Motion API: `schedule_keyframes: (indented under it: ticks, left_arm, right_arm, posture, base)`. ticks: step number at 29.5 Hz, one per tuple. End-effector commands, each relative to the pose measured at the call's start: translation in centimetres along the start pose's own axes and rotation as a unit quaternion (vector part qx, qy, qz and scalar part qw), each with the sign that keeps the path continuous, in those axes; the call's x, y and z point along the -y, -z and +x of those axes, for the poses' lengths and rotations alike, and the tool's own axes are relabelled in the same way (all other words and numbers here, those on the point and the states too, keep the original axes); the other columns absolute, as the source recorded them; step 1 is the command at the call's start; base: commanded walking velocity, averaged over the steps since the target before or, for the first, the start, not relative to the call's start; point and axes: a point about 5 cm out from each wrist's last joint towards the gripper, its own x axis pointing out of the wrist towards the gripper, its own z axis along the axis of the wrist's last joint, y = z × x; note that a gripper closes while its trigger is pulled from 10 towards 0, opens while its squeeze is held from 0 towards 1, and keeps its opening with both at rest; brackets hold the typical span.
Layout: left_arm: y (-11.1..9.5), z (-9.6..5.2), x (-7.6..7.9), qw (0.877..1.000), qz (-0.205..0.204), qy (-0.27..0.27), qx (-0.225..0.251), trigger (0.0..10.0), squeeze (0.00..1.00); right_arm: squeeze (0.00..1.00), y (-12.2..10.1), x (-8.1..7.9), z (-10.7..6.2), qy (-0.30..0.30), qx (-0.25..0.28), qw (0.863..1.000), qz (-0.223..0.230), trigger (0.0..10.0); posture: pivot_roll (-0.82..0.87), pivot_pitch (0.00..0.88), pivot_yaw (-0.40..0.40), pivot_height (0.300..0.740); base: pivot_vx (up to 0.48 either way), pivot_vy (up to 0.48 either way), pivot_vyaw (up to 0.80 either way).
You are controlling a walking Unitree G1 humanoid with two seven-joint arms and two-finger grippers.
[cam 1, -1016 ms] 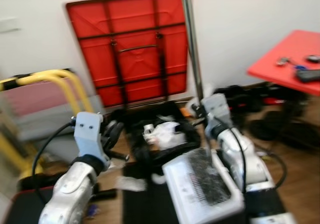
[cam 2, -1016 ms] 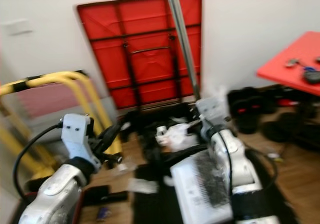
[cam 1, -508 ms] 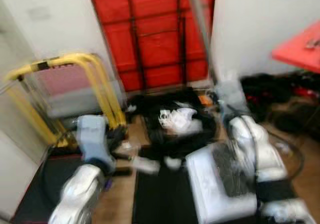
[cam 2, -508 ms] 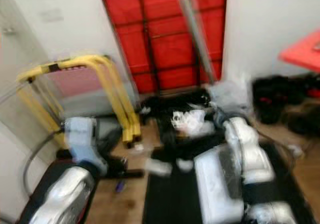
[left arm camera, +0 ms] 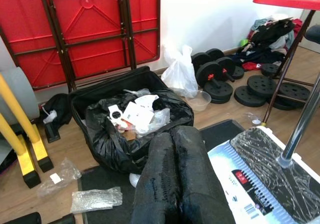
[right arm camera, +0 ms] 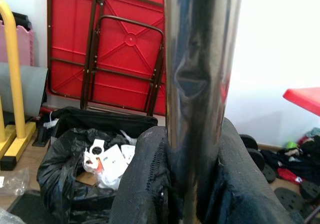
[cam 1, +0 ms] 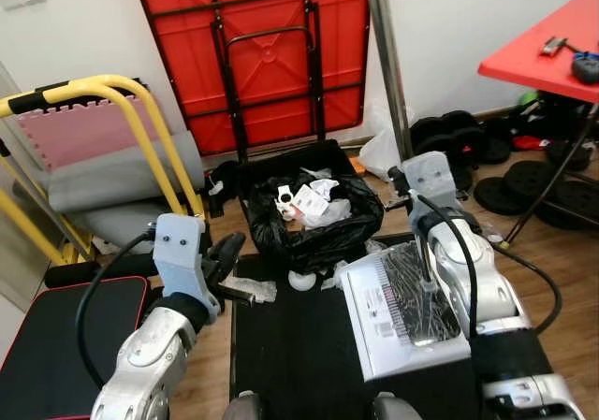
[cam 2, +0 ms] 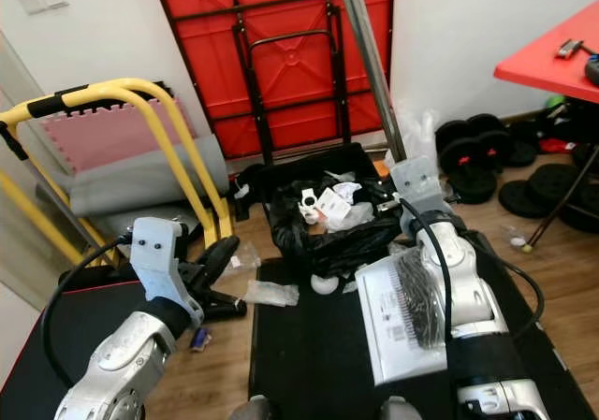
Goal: Sweep floor
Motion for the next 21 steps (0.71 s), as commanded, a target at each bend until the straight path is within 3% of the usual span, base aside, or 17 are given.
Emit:
schedule_keyframes:
  ticks: [1, 10, 21]
  left_arm:
    - [0.2, -0.1, -0.2, 1.0, 0.011, -0.006, -0.009, 10.0, 0.0]
    - [0.0, -0.4, 0.4, 1.0, 0.009, 0.013, -0.006, 10.0, 0.0]
    - [-0.2, -0.8, 0.7, 1.0, 0.013, 0.021, -0.009, 10.0, 0.0]
  right_arm:
    - [0.0, -2.1, 0.0, 0.5, 0.001, 0.049, 0.999, -0.007, 10.0]
    - [0.0, -2.1, 2.0, 2.1, 0.065, 0.058, 0.996, -0.001, 10.0]
    - [0.0, -2.8, 2.9, 3.1, 0.081, 0.079, 0.993, 0.017, 10.0]
  posture:
    - [-0.05, 0.028, 0.036, 0.655]
    - [-0.04, 0.043, 0.037, 0.616]
    - [-0.03, 0.065, 0.036, 0.561]
  base:
    - [0.0, 0.0, 0.0]
    - [0.0, 0.0, 0.0]
    - [0.0, 0.0, 0.0]
